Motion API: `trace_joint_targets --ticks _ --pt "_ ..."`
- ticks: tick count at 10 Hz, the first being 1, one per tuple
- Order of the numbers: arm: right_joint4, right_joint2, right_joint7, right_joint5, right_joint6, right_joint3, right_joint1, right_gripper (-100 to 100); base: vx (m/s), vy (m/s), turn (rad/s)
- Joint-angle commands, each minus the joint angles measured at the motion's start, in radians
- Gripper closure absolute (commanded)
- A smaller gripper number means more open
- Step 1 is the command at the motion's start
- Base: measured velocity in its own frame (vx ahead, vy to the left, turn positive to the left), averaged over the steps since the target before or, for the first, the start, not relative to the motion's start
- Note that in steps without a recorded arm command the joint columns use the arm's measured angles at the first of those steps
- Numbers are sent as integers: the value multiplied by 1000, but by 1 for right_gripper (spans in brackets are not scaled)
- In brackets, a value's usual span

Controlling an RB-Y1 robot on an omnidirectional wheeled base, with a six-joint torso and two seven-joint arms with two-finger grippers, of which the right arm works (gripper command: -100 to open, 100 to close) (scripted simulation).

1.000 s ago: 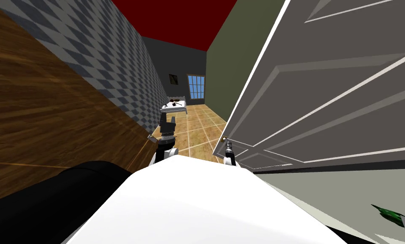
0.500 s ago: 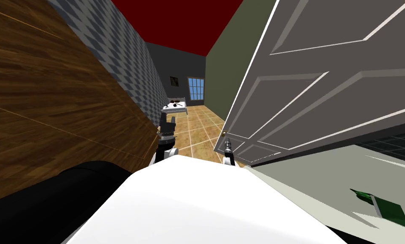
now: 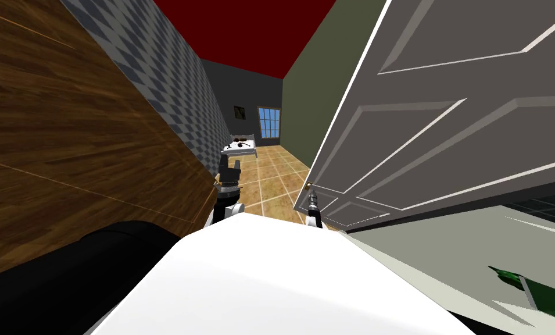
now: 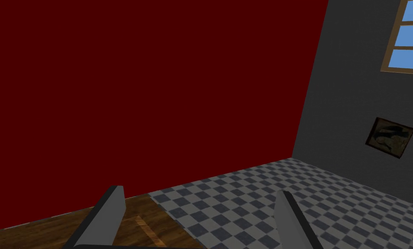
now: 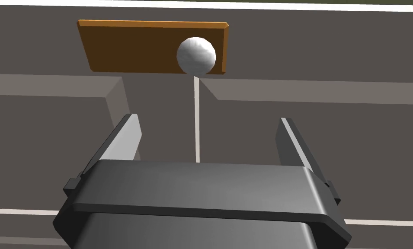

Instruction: Push the door open

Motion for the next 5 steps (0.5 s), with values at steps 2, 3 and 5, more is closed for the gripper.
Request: trace_joint_targets --ticks 2,3,5 --pt "-1 0 3 -3 -12 -5 7 -100 227 -40 44" --pt "0 1 4 -4 -16 -7 8 -100 210 -13 29" --pt "3 6 5 -6 -26 -10 12 -100 228 -56 35"
